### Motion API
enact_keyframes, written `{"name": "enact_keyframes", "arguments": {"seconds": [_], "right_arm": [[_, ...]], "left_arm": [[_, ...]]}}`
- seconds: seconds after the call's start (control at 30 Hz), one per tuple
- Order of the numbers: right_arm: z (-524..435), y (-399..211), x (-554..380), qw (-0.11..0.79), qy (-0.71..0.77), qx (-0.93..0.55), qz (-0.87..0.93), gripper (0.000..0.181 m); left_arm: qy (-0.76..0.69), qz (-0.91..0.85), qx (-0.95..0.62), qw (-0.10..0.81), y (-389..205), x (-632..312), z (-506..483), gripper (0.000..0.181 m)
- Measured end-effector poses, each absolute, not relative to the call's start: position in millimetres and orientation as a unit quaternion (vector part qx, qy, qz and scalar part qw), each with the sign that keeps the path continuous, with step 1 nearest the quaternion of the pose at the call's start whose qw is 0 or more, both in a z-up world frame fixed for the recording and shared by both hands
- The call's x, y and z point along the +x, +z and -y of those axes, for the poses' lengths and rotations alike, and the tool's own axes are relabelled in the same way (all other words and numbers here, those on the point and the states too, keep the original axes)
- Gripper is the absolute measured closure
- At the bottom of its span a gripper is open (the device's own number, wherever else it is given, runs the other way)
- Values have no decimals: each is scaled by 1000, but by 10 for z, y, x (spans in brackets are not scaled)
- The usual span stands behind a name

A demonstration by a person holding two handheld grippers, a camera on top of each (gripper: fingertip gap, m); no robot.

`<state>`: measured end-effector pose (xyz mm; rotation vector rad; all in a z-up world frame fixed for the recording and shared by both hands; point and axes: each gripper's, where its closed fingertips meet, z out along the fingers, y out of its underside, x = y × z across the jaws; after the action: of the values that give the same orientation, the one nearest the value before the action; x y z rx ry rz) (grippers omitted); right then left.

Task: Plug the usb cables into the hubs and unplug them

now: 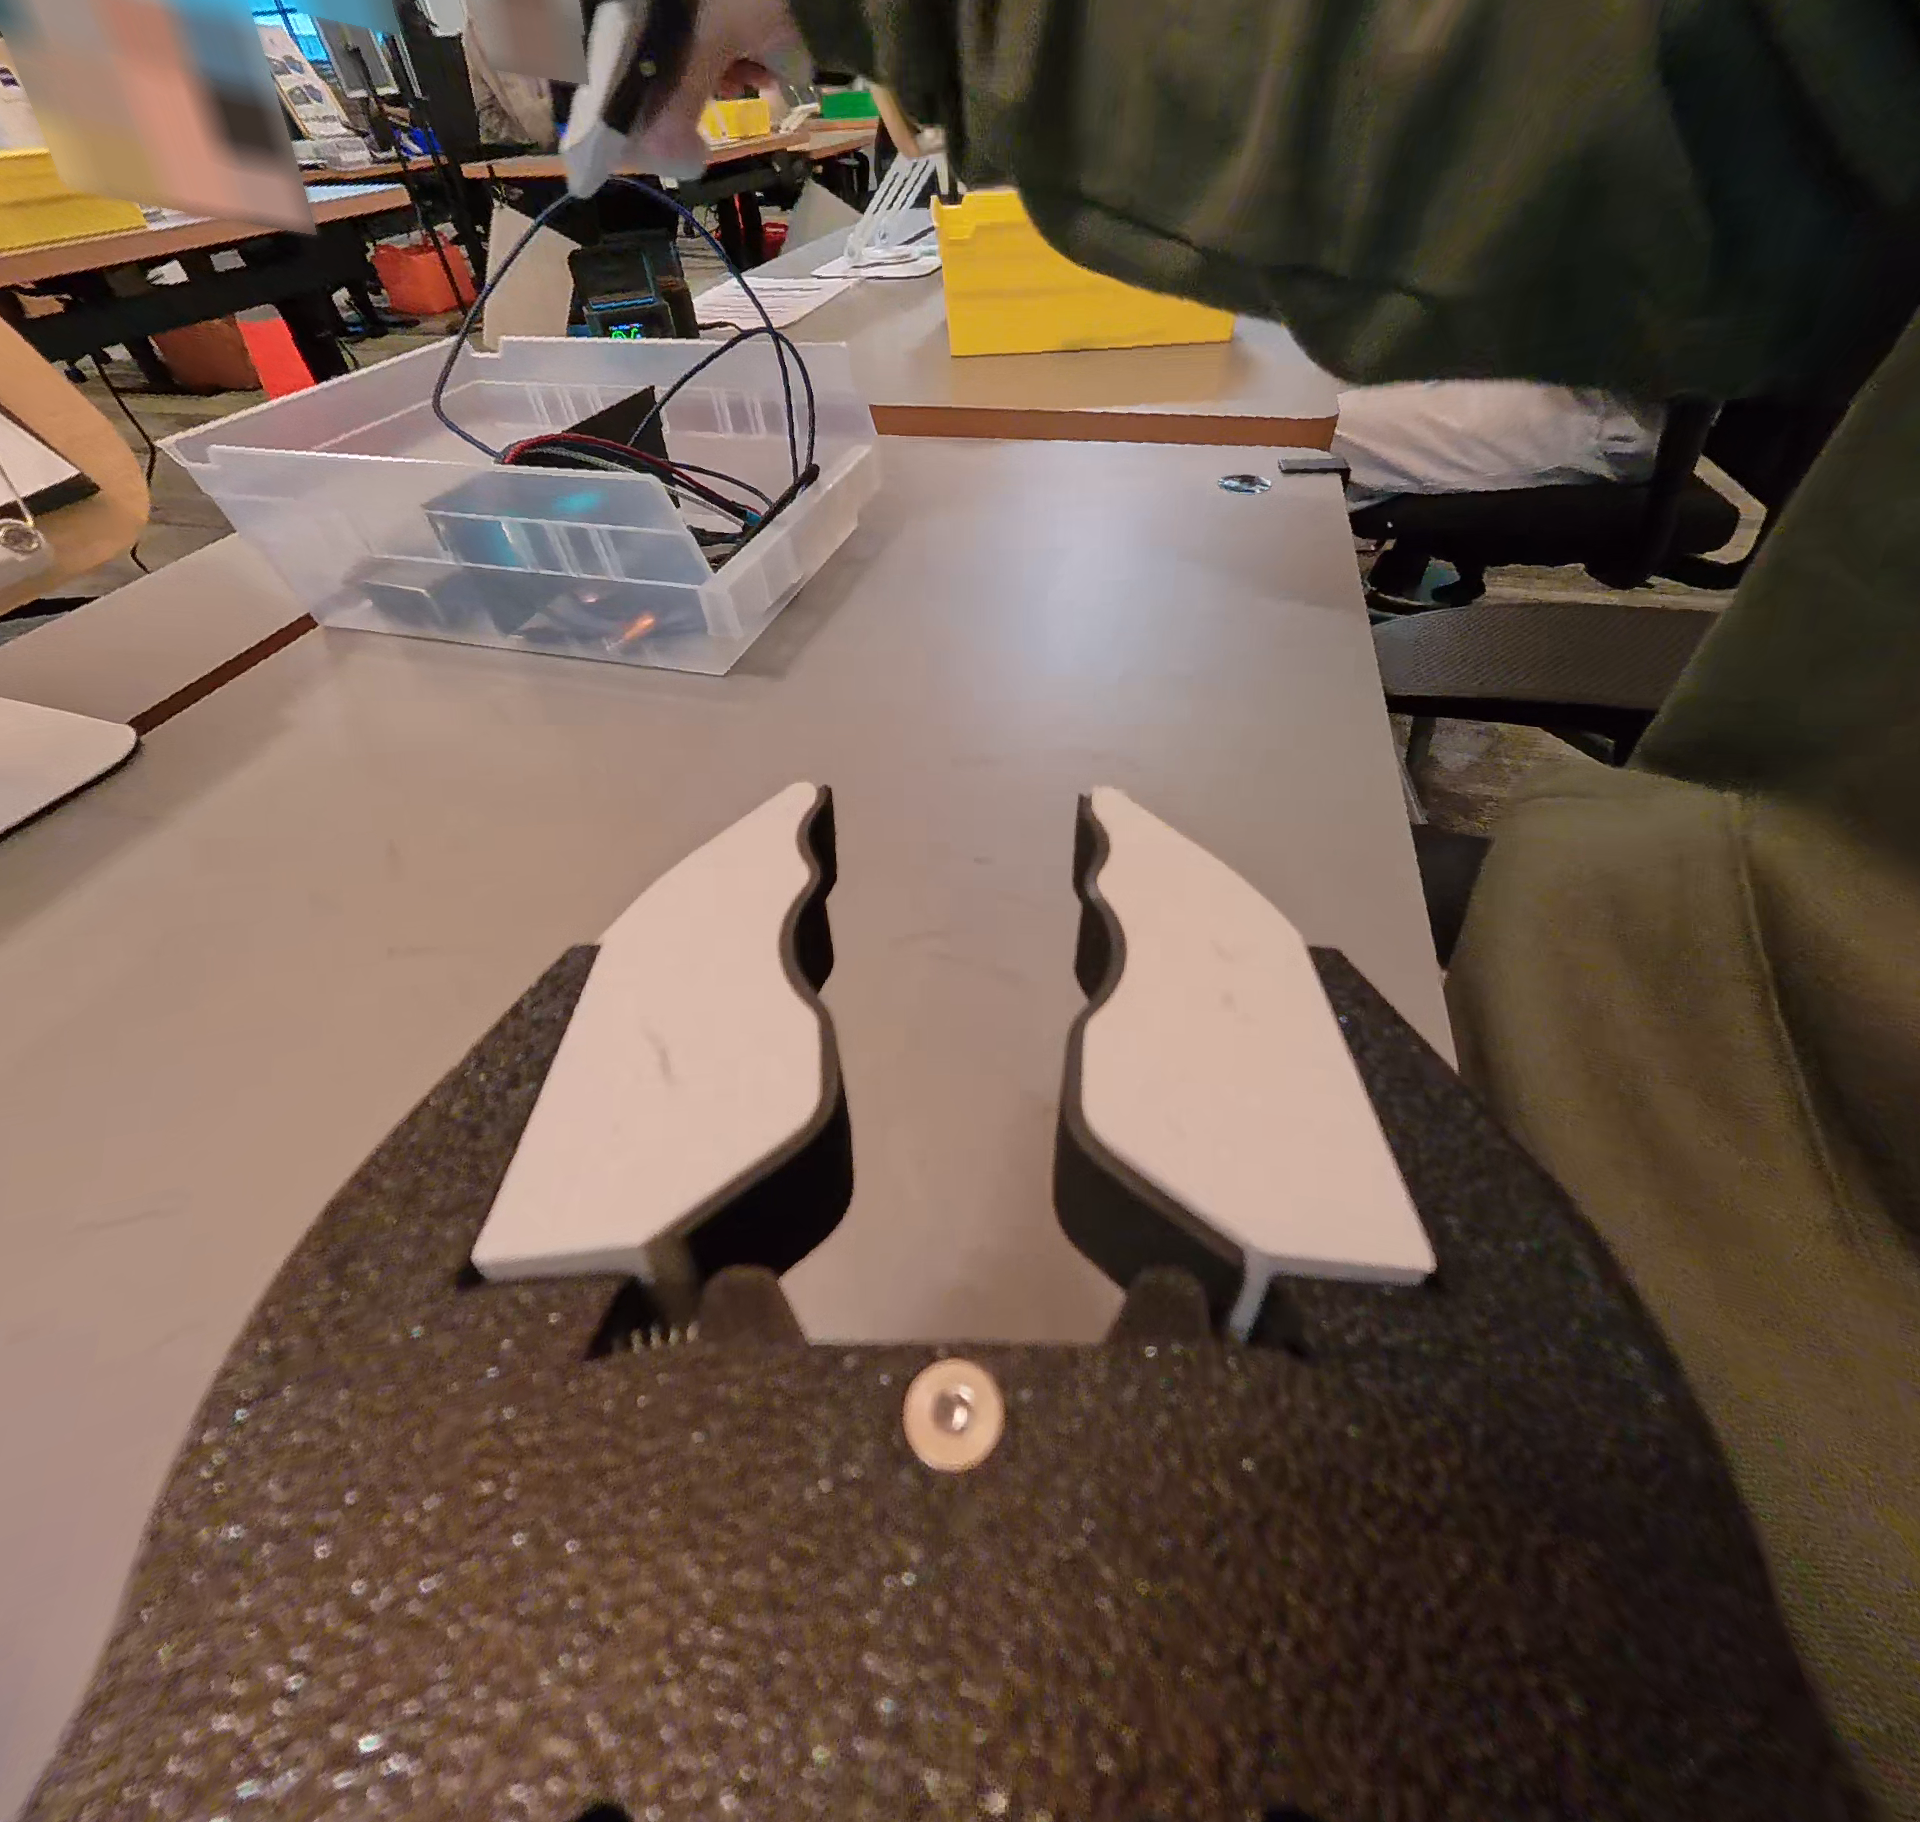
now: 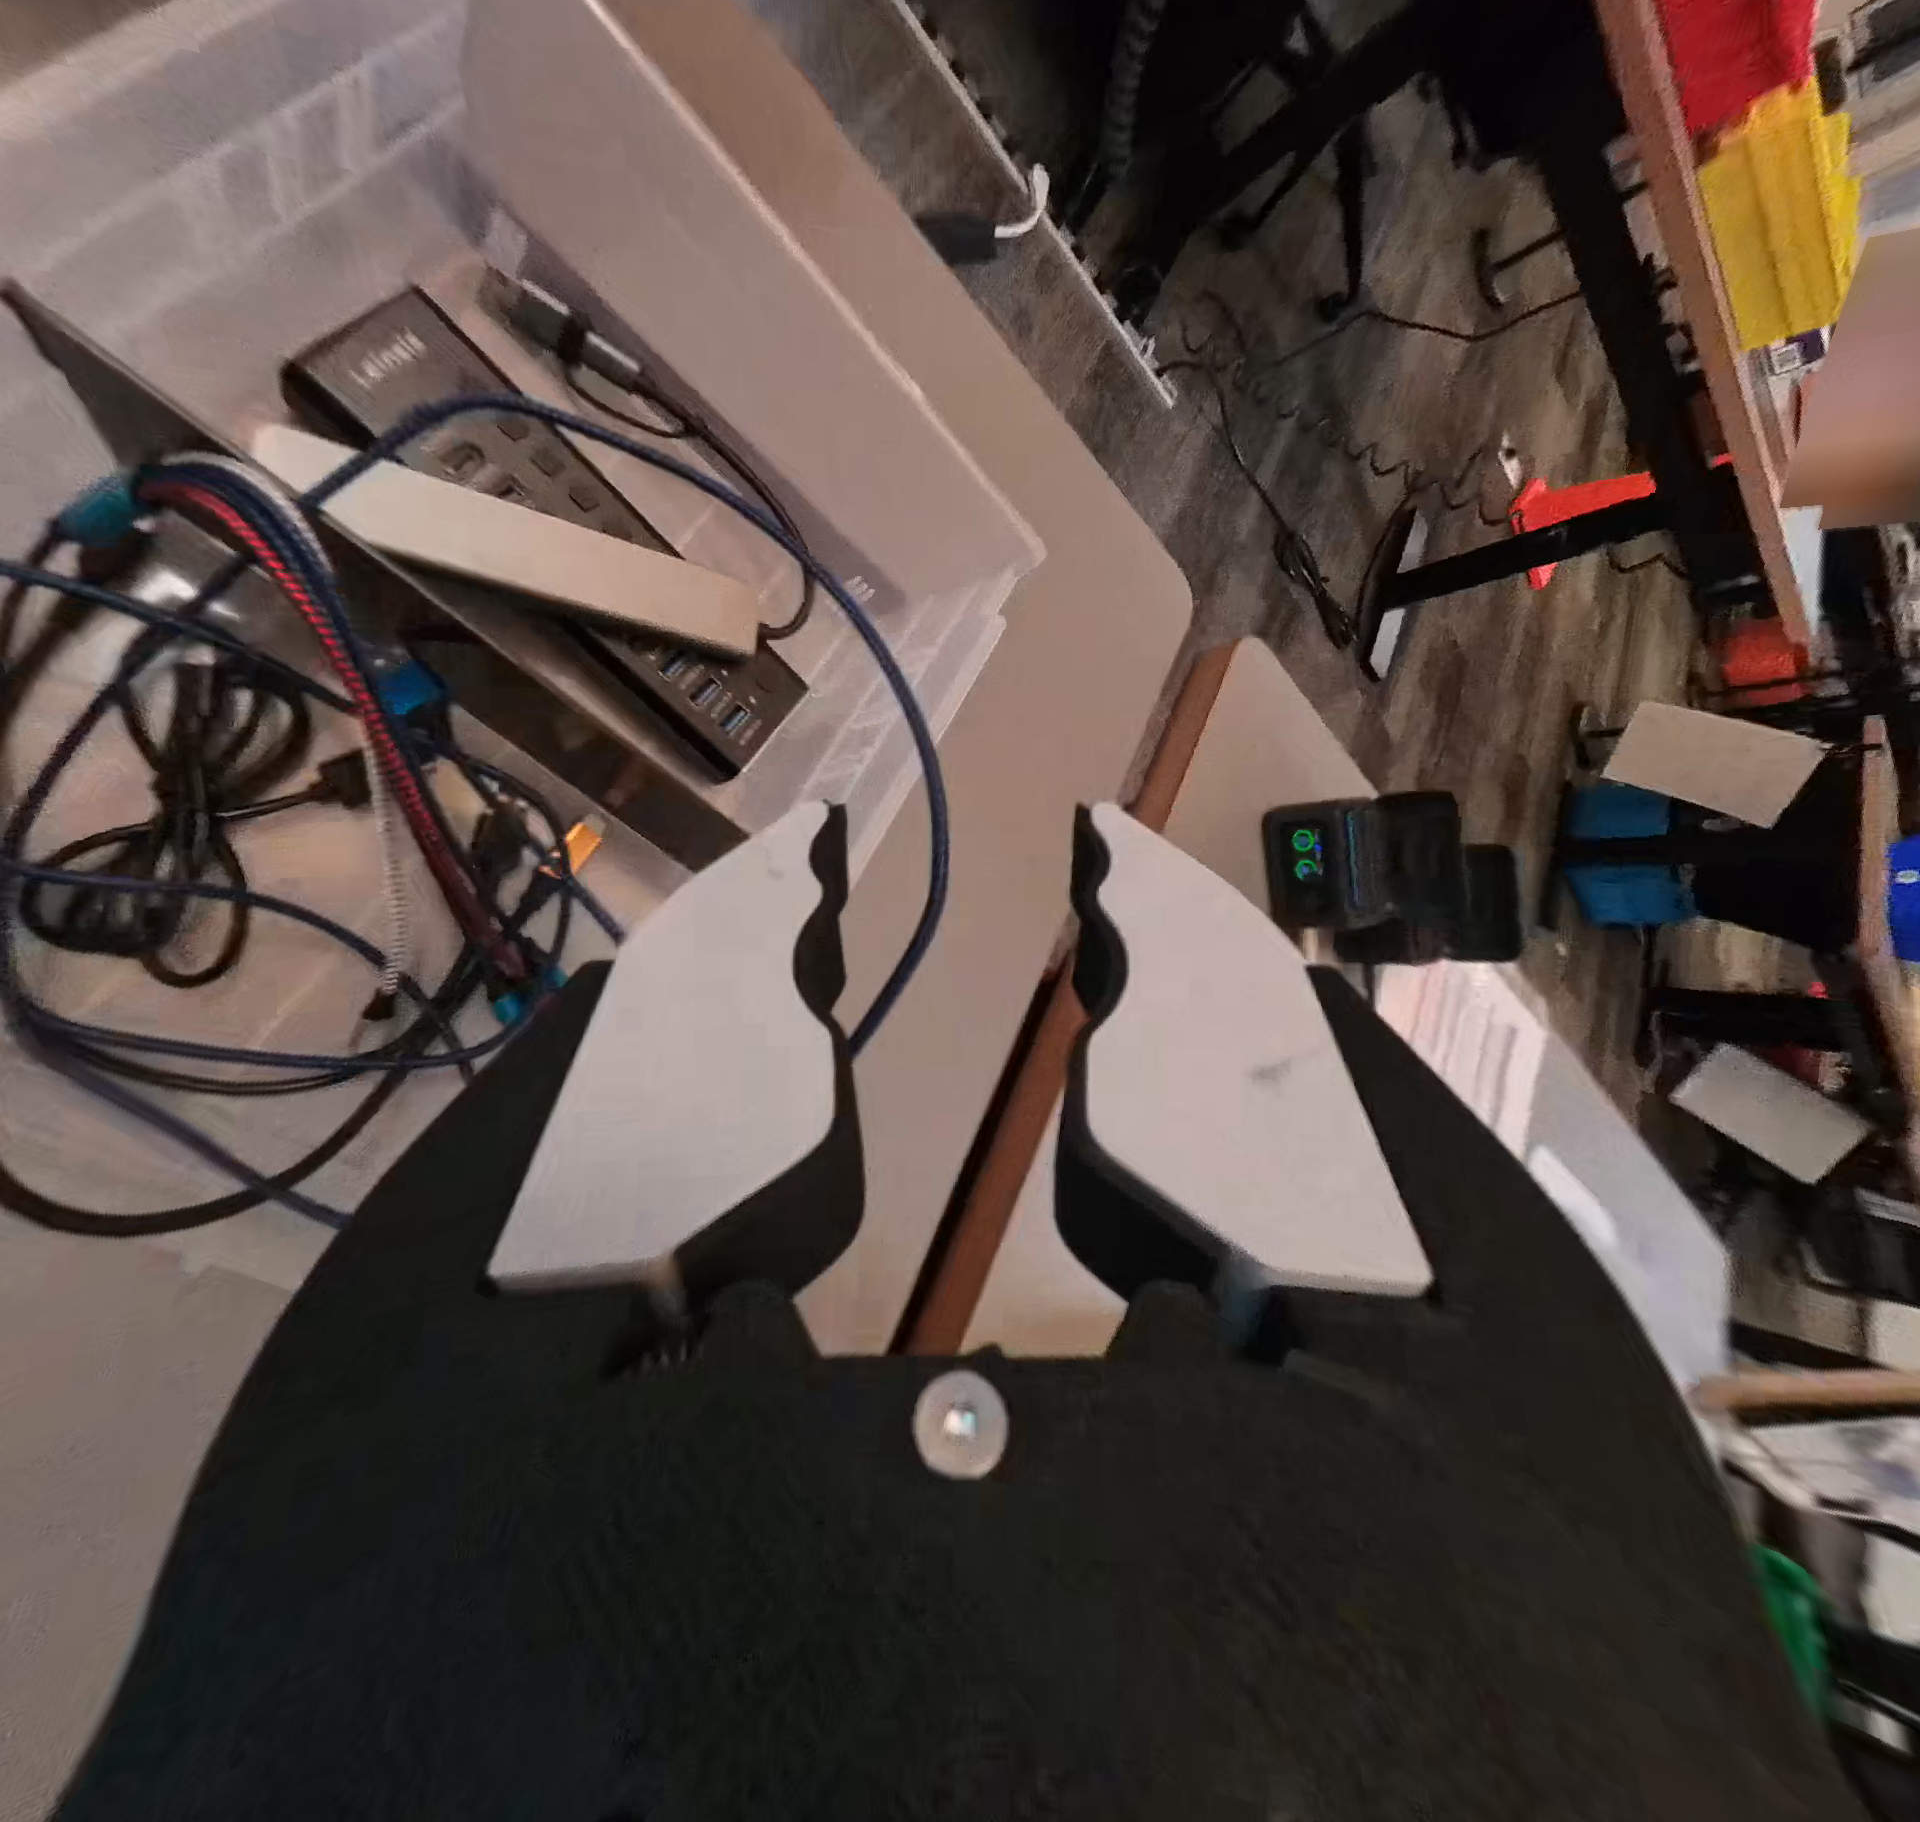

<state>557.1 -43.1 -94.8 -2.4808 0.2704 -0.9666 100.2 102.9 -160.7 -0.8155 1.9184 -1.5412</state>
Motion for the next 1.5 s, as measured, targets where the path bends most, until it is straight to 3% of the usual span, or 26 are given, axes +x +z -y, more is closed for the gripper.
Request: {"name": "enact_keyframes", "arguments": {"seconds": [0.23, 0.4, 0.87, 1.2, 1.33, 1.5], "right_arm": [[697, -1358, 4424, 428, -288, -845, -139, 120], [666, -1518, 3855, 507, -281, -795, -181, 99], [587, -1567, 3717, 506, -300, -773, -237, 81], [425, -1728, 3702, 507, -285, -780, -231, 69], [669, -1765, 3900, 500, -293, -769, -270, 66], [1084, -1794, 4140, 486, -305, -751, -326, 66]], "left_arm": [[-557, -711, -340, 262, -1770, 1129, -1011, 139], [-522, -711, -375, 285, -1900, 1292, -1022, 138], [-523, -635, -463, 330, -1550, 2237, -613, 112], [-469, -599, -512, 399, -1564, 2449, -538, 70], [-479, -549, -545, 415, -1524, 2513, -594, 68], [-454, -549, -578, 398, -1521, 3022, -419, 80]]}}
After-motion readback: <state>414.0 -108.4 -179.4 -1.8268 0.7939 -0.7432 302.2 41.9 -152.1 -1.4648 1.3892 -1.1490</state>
